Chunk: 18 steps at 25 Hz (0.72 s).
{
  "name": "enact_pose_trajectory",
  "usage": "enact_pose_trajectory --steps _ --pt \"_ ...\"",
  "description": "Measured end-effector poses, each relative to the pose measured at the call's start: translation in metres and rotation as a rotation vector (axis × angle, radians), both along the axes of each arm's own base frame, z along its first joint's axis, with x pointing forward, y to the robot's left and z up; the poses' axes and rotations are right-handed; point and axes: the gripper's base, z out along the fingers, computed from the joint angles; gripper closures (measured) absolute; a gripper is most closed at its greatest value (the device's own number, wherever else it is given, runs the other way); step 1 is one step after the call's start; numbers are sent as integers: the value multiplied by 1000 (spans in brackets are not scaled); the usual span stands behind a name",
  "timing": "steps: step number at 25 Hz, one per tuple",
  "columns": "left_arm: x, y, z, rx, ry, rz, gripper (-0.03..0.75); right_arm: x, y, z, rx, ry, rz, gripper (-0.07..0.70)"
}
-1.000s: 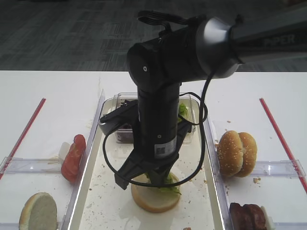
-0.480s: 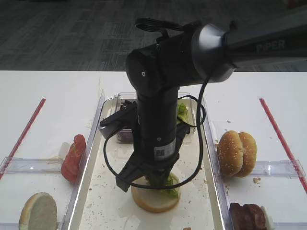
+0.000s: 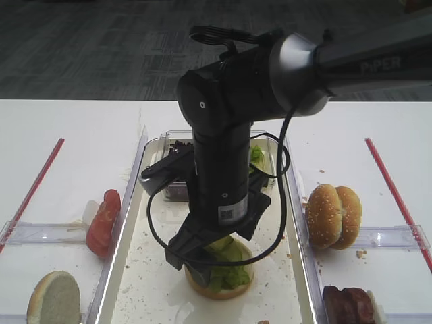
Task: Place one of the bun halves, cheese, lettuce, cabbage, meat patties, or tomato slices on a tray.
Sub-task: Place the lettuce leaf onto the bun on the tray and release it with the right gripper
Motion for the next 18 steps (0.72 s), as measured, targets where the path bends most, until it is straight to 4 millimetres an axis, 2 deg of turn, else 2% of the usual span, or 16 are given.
enact_pose_trajectory --steps 12,14,18 --pt "0 0 0 0 0 0 281 -1 -1 3 -2 0 2 -58" --pt "0 0 0 0 0 0 281 -2 -2 13 17 -19 2 -58" --pt "0 0 0 0 0 0 281 -7 -7 47 81 -81 2 -58"
